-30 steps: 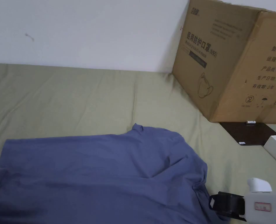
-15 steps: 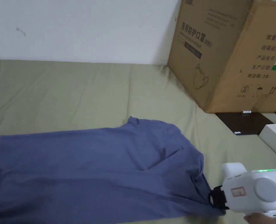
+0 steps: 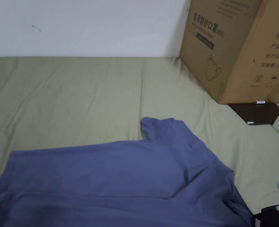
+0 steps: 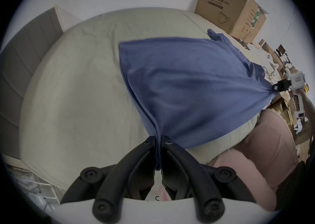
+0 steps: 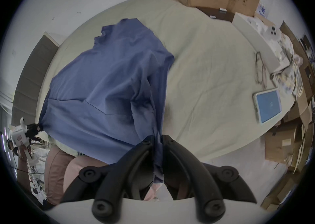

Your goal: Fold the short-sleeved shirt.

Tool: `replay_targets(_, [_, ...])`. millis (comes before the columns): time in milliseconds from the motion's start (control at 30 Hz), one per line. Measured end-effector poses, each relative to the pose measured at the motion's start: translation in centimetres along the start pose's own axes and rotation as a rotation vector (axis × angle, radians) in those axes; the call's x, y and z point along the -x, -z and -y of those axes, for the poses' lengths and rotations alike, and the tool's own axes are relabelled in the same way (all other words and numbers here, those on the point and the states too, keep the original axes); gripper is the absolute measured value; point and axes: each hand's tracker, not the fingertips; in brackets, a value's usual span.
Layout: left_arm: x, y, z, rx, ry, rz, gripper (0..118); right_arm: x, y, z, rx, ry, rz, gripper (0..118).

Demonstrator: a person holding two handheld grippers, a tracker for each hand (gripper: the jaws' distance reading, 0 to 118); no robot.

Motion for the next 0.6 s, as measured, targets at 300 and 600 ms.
replay_targets(300, [-0.3, -2.4, -1.1, -0.222, -0.093, 0.011, 111, 2.0, -4.8, 0.2, -0.266, 0.062, -0.030, 118])
replay_targets(600, [-9.3, -8.3, -2.8, -0.771, 0.006, -0.114, 0, 14.3, -12.2, 2.1, -0.819, -0.140, -0.215, 6])
